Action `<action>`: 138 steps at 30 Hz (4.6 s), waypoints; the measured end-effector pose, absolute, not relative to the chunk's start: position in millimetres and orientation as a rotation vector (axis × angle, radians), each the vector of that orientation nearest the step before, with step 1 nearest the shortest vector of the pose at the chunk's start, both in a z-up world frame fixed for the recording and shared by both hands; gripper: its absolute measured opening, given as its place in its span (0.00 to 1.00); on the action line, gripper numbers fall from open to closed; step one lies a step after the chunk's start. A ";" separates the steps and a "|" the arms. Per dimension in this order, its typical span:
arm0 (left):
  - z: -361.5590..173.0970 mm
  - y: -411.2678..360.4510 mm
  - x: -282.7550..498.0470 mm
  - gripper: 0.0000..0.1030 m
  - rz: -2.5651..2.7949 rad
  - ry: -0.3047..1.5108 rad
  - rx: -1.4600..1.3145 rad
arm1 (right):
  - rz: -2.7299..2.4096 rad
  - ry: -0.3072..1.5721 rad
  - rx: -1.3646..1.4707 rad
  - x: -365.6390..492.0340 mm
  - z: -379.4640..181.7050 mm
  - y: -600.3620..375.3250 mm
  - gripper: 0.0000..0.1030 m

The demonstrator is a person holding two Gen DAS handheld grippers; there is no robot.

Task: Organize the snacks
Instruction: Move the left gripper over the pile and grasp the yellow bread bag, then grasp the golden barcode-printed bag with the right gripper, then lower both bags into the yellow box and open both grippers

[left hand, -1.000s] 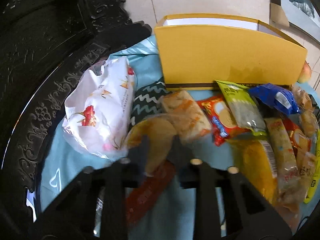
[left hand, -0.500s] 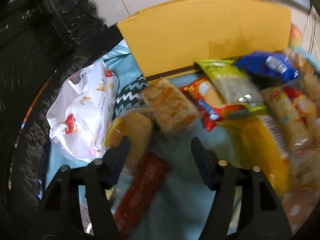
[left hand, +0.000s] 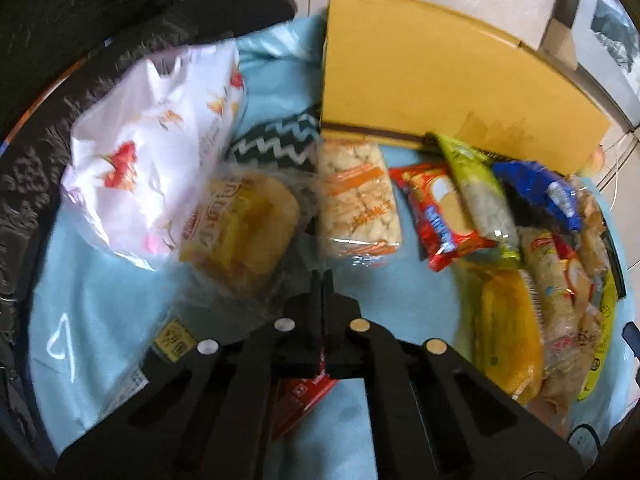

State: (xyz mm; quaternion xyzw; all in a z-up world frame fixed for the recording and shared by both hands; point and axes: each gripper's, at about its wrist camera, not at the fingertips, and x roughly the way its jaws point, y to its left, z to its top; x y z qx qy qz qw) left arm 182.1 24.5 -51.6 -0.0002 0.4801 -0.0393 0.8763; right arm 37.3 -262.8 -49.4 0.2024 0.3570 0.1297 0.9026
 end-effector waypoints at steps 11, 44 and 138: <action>-36.1 22.8 184.0 0.11 -0.064 0.989 0.067 | 0.265 0.754 0.435 38.9 -52.9 -265.3 0.99; -56.1 71.9 254.7 0.91 0.101 1.064 0.004 | 0.310 0.776 0.401 37.1 -52.5 -253.3 0.99; 68.8 -84.9 292.6 0.98 -0.102 0.731 0.072 | 0.050 0.415 0.024 210.2 66.1 -276.0 0.96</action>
